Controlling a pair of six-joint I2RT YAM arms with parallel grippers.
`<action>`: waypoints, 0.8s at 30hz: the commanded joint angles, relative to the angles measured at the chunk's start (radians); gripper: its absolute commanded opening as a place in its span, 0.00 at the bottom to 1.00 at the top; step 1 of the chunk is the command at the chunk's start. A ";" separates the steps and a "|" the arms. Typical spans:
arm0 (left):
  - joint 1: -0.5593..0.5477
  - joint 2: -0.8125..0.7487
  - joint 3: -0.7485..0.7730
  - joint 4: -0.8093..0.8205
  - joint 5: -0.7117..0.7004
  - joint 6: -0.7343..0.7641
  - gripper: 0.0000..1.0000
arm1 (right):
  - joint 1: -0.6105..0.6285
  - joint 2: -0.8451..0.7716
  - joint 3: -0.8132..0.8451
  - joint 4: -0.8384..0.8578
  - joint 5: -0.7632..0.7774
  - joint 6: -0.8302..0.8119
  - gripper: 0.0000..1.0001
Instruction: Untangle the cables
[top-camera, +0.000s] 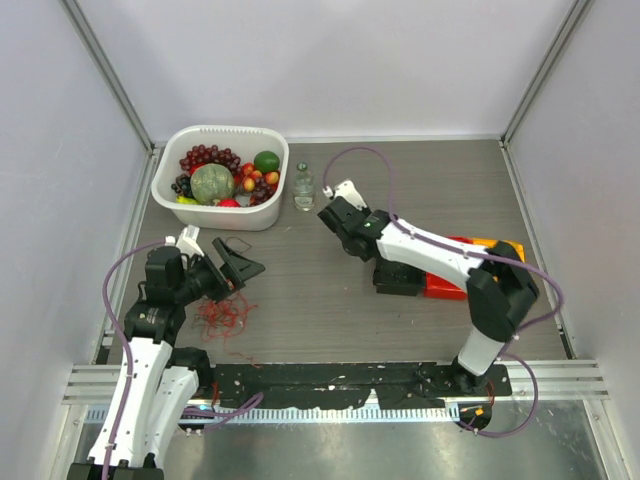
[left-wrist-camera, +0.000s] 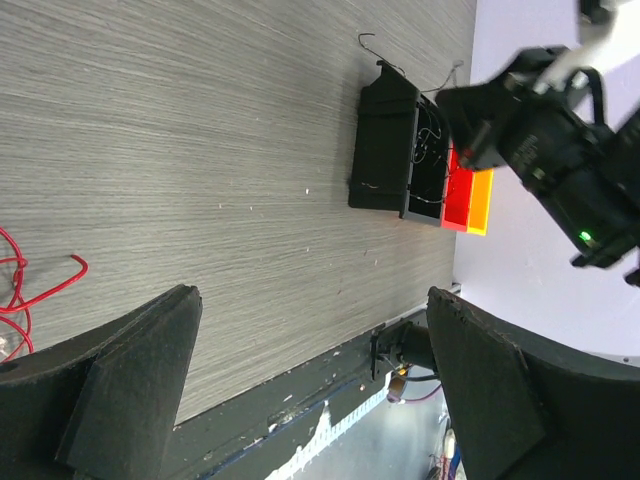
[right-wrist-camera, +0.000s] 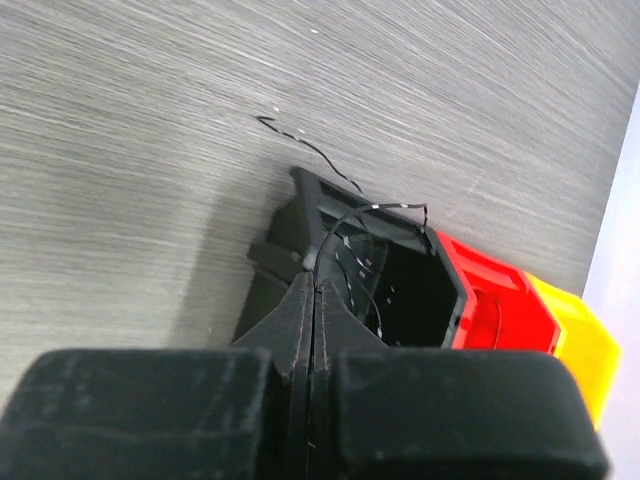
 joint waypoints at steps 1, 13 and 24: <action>0.005 0.004 -0.006 0.031 0.026 0.008 0.99 | -0.002 -0.198 -0.092 -0.013 0.027 0.183 0.01; 0.005 0.042 -0.019 0.092 0.040 -0.010 0.99 | -0.365 -0.467 -0.502 0.255 -0.688 0.349 0.01; 0.003 0.013 -0.009 0.055 0.040 -0.009 0.99 | -0.405 -0.347 -0.419 0.197 -0.854 0.327 0.07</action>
